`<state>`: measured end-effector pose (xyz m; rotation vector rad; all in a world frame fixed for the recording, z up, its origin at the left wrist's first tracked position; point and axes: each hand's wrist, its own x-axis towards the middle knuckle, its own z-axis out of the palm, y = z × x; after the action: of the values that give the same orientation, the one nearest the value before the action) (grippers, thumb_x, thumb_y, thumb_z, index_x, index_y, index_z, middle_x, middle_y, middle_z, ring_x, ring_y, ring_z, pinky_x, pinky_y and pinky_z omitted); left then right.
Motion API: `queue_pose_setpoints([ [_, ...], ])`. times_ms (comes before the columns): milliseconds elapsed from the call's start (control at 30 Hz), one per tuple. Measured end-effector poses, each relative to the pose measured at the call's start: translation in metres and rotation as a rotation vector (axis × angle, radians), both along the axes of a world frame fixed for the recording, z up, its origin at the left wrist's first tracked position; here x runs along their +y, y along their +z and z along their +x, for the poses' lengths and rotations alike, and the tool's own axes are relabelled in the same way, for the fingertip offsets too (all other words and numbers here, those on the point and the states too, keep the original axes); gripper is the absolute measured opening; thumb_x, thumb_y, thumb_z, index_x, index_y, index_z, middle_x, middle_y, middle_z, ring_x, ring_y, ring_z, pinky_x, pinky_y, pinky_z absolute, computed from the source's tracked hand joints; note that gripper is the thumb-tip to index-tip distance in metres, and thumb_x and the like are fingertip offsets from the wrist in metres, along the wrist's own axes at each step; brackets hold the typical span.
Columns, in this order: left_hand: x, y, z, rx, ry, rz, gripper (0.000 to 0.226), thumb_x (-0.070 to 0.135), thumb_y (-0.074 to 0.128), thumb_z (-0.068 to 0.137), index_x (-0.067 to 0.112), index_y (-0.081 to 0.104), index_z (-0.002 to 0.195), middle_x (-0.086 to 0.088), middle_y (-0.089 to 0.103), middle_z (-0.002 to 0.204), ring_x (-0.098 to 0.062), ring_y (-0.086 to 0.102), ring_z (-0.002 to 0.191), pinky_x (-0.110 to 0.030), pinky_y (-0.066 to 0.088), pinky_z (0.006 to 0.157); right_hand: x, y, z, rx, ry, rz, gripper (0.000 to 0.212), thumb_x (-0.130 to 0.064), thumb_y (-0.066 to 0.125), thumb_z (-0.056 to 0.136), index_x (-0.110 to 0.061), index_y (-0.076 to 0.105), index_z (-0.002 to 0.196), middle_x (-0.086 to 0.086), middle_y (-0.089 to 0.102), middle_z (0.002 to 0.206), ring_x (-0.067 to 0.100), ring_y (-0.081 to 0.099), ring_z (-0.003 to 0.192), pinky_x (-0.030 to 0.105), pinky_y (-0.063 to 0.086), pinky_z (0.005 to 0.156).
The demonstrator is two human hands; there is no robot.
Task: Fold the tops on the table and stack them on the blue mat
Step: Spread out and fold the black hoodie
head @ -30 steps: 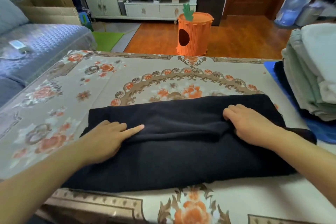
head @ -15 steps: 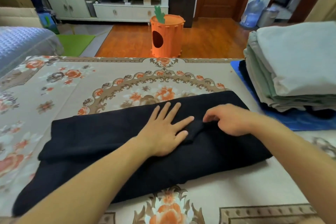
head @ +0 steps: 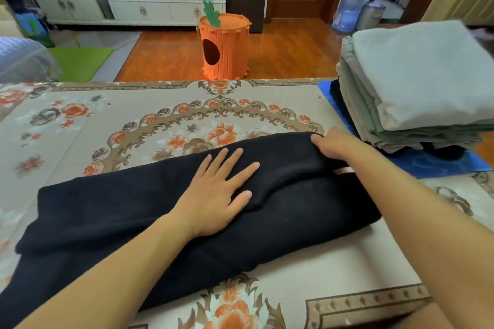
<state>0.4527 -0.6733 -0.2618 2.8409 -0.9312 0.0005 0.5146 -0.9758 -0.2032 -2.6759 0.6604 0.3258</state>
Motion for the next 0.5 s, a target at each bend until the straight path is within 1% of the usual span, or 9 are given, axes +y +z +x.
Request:
queue_pose_setpoints([
  [67, 0.0, 0.0, -0.001, -0.001, -0.007, -0.001, 0.057, 0.063, 0.013, 0.103, 0.057, -0.012, 0.153, 0.013, -0.022, 0.167, -0.013, -0.027, 0.152, -0.045, -0.008, 0.126, -0.01, 0.012, -0.005, -0.061, 0.043, 0.076, 0.043, -0.043, 0.046, 0.102, -0.006, 0.063, 0.118, 0.015, 0.063, 0.118, 0.031, 0.058, 0.1, 0.038, 0.047, 0.079],
  [133, 0.001, -0.001, -0.002, -0.003, -0.014, -0.003, 0.056, 0.063, 0.012, 0.102, 0.059, -0.012, 0.152, 0.012, -0.022, 0.167, -0.015, -0.027, 0.152, -0.046, -0.009, 0.126, -0.013, 0.019, -0.012, -0.284, 0.031, 0.141, 0.03, -0.037, 0.05, 0.101, -0.011, 0.064, 0.094, 0.008, 0.064, 0.094, 0.029, 0.06, 0.091, 0.036, 0.044, 0.069],
  [167, 0.001, 0.0, -0.002, 0.0, -0.023, 0.005, 0.055, 0.063, 0.011, 0.102, 0.06, -0.012, 0.152, 0.012, -0.022, 0.167, -0.016, -0.027, 0.152, -0.046, -0.01, 0.125, -0.013, 0.016, -0.015, -0.349, 0.015, 0.107, 0.026, -0.036, 0.051, 0.101, -0.013, 0.06, 0.093, 0.004, 0.06, 0.088, 0.027, 0.059, 0.088, 0.035, 0.041, 0.067],
  [233, 0.001, 0.001, -0.002, 0.01, -0.036, 0.036, 0.053, 0.063, 0.011, 0.101, 0.063, -0.008, 0.151, 0.012, -0.022, 0.167, -0.018, -0.027, 0.152, -0.048, -0.01, 0.125, -0.006, -0.003, -0.026, -0.313, 0.029, -0.071, 0.021, -0.038, 0.049, 0.102, -0.018, 0.054, 0.108, 0.004, 0.058, 0.097, 0.029, 0.056, 0.092, 0.037, 0.041, 0.074],
  [333, -0.003, 0.004, 0.001, 0.046, -0.036, 0.074, 0.052, 0.063, 0.013, 0.101, 0.064, -0.001, 0.151, 0.012, -0.02, 0.167, -0.02, -0.026, 0.152, -0.049, -0.012, 0.124, 0.004, -0.032, -0.045, -0.089, 0.149, -0.466, 0.044, -0.026, 0.05, 0.1, -0.014, 0.039, 0.141, 0.016, 0.053, 0.131, 0.036, 0.051, 0.117, 0.043, 0.044, 0.091],
  [367, -0.004, 0.005, 0.002, 0.061, -0.035, 0.089, 0.052, 0.063, 0.013, 0.101, 0.064, 0.0, 0.151, 0.012, -0.02, 0.167, -0.02, -0.026, 0.153, -0.05, -0.012, 0.124, 0.009, -0.022, -0.042, -0.131, 0.196, -0.58, 0.054, -0.021, 0.055, 0.095, -0.014, 0.034, 0.144, 0.017, 0.047, 0.137, 0.037, 0.047, 0.121, 0.044, 0.043, 0.096],
  [400, -0.004, 0.005, 0.002, 0.075, -0.038, 0.105, 0.052, 0.063, 0.013, 0.101, 0.064, 0.0, 0.151, 0.011, -0.02, 0.167, -0.021, -0.026, 0.153, -0.05, -0.012, 0.124, 0.016, -0.008, -0.036, -0.252, 0.262, -0.644, 0.061, -0.019, 0.057, 0.091, -0.016, 0.031, 0.146, 0.017, 0.042, 0.141, 0.036, 0.043, 0.125, 0.046, 0.043, 0.1],
  [433, -0.005, 0.005, 0.002, 0.081, -0.039, 0.115, 0.052, 0.063, 0.013, 0.101, 0.064, 0.0, 0.151, 0.011, -0.02, 0.167, -0.022, -0.025, 0.153, -0.051, -0.011, 0.124, 0.027, 0.011, -0.029, -0.399, 0.319, -0.602, 0.062, -0.02, 0.057, 0.092, -0.018, 0.03, 0.148, 0.016, 0.04, 0.146, 0.036, 0.04, 0.129, 0.047, 0.042, 0.105],
  [500, -0.005, 0.004, 0.002, 0.063, -0.028, 0.114, 0.053, 0.063, 0.012, 0.1, 0.063, -0.002, 0.151, 0.01, -0.02, 0.168, -0.023, -0.025, 0.153, -0.052, -0.01, 0.124, 0.056, 0.028, -0.015, -0.569, 0.372, -0.307, 0.054, -0.033, 0.046, 0.101, -0.022, 0.031, 0.153, 0.009, 0.037, 0.155, 0.031, 0.032, 0.141, 0.047, 0.031, 0.116],
])
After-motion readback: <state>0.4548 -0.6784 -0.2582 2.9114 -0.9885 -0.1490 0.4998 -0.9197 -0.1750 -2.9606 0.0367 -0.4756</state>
